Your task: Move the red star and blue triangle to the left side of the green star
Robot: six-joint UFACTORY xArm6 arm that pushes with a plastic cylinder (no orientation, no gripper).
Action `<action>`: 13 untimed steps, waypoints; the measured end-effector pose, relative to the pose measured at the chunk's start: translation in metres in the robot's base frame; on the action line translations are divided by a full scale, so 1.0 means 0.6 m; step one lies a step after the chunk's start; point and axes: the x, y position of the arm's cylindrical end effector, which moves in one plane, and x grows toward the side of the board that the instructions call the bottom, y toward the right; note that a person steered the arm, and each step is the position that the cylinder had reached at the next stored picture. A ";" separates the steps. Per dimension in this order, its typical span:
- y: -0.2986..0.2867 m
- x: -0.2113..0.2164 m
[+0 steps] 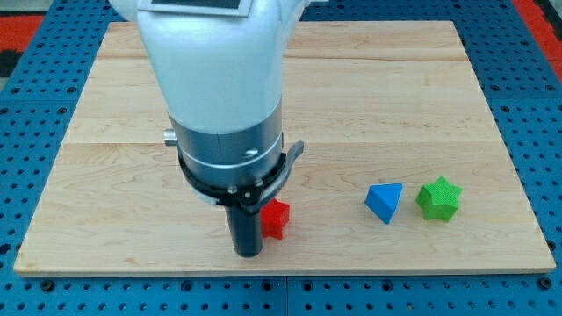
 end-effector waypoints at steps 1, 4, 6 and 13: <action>0.000 -0.025; -0.077 -0.075; -0.037 -0.082; 0.208 -0.080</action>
